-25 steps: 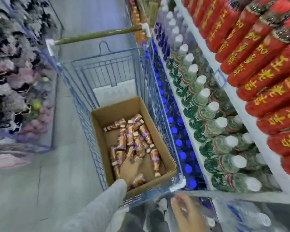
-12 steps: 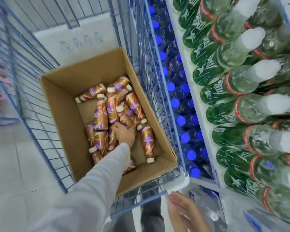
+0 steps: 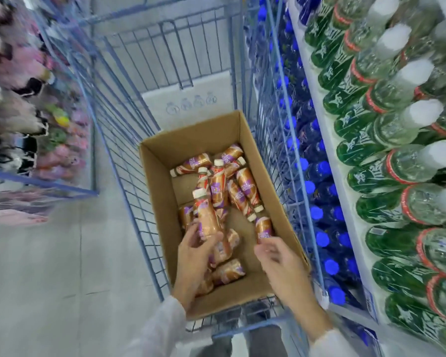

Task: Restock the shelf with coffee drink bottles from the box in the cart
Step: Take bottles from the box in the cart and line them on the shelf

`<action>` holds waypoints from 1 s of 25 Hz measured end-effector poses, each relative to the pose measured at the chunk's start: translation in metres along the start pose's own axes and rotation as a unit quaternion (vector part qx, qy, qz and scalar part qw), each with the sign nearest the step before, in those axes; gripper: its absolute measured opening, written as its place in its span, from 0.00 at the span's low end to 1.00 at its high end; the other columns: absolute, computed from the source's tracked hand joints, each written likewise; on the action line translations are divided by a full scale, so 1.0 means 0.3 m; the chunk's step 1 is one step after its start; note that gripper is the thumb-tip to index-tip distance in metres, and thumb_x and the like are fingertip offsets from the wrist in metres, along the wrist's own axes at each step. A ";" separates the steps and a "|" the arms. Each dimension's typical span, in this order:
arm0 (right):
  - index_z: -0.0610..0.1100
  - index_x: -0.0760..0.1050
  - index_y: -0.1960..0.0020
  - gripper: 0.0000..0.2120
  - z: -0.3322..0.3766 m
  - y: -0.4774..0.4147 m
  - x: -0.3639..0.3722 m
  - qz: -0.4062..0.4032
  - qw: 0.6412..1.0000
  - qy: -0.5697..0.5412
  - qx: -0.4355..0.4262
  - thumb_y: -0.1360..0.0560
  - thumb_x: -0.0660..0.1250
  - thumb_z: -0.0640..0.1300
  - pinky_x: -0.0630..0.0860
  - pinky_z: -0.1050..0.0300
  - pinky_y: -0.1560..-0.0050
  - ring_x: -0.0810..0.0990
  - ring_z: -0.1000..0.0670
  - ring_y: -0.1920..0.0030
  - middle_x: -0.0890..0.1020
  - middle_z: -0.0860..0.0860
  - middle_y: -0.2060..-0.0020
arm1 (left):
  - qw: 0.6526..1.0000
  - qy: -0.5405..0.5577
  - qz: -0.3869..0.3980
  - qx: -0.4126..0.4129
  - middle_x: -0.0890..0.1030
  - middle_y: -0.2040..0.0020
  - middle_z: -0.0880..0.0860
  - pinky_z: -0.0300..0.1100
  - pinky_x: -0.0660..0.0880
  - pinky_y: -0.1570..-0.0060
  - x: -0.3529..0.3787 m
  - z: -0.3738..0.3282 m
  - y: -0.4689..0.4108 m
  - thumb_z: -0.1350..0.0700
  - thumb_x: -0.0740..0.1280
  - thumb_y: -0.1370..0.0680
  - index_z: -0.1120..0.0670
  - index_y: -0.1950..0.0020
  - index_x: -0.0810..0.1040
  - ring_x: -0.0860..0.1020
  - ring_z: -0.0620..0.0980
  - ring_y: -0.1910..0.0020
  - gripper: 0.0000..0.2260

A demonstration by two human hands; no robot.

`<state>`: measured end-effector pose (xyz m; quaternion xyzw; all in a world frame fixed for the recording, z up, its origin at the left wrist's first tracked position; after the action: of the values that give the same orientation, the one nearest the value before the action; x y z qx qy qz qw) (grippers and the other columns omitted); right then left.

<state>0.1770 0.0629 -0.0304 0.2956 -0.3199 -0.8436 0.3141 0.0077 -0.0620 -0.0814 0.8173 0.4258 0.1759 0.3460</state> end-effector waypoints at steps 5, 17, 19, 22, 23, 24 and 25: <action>0.43 0.57 0.21 0.35 0.143 -0.535 0.261 0.057 0.993 0.085 -0.066 0.22 0.70 0.49 0.63 0.54 0.28 0.67 0.48 0.27 0.69 0.51 0.29 | 0.998 0.054 -0.008 -0.008 0.85 0.43 0.55 0.62 0.79 0.42 -0.193 -0.040 0.180 0.58 0.78 0.30 0.50 0.37 0.82 0.83 0.59 0.42 0.22; 0.44 0.53 0.22 0.41 0.038 -0.802 0.482 0.004 0.996 0.092 -0.011 0.25 0.72 0.52 0.66 0.42 0.27 0.65 0.41 0.26 0.61 0.45 0.24 | 0.994 0.078 -0.049 -0.058 0.84 0.42 0.54 0.55 0.82 0.55 -0.347 0.070 0.291 0.52 0.80 0.40 0.49 0.34 0.79 0.84 0.56 0.46 0.34; 0.45 0.54 0.24 0.39 0.047 -0.734 0.462 0.012 0.998 0.049 -0.022 0.25 0.73 0.50 0.68 0.44 0.28 0.71 0.44 0.29 0.70 0.47 0.30 | 0.996 0.068 -0.034 -0.055 0.84 0.42 0.54 0.56 0.82 0.53 -0.328 0.052 0.298 0.55 0.83 0.39 0.49 0.34 0.79 0.84 0.56 0.45 0.34; 0.50 0.56 0.25 0.40 0.072 -0.551 0.383 0.014 0.999 -0.012 -0.045 0.28 0.75 0.55 0.71 0.45 0.30 0.74 0.47 0.33 0.73 0.49 0.32 | 0.998 0.046 -0.011 -0.035 0.84 0.41 0.52 0.61 0.81 0.45 -0.281 -0.025 0.323 0.52 0.82 0.37 0.47 0.33 0.79 0.82 0.56 0.41 0.33; 0.50 0.58 0.25 0.41 0.087 -0.467 0.342 0.007 0.998 -0.028 -0.051 0.30 0.75 0.58 0.71 0.46 0.30 0.73 0.48 0.33 0.72 0.50 0.31 | 0.999 0.042 0.005 -0.023 0.84 0.40 0.52 0.63 0.80 0.44 -0.253 -0.066 0.335 0.51 0.80 0.36 0.47 0.33 0.78 0.82 0.57 0.40 0.32; 0.51 0.60 0.24 0.42 0.097 -0.380 0.298 -0.004 0.998 -0.040 -0.056 0.32 0.75 0.61 0.71 0.46 0.30 0.73 0.49 0.33 0.71 0.51 0.31 | 0.999 0.034 0.022 -0.011 0.83 0.39 0.53 0.64 0.79 0.43 -0.226 -0.101 0.349 0.51 0.79 0.35 0.47 0.32 0.78 0.81 0.58 0.39 0.31; 0.51 0.64 0.26 0.42 0.121 -0.271 0.244 -0.015 0.996 -0.060 -0.065 0.33 0.75 0.63 0.72 0.46 0.31 0.74 0.50 0.33 0.71 0.52 0.32 | 0.999 0.030 0.043 0.000 0.83 0.39 0.53 0.63 0.79 0.42 -0.189 -0.138 0.370 0.52 0.78 0.34 0.46 0.32 0.78 0.81 0.58 0.39 0.30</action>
<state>0.0778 0.0717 -0.0887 0.2281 -0.2787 -0.8832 0.3004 0.0145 -0.1353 0.0273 0.8289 0.4007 0.2153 0.3255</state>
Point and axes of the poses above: each hand's wrist, its own y-axis away from the middle knuckle, its own x-axis out of the palm, z = x × y, the point moved 7 cm from there along -y, towards the middle knuckle
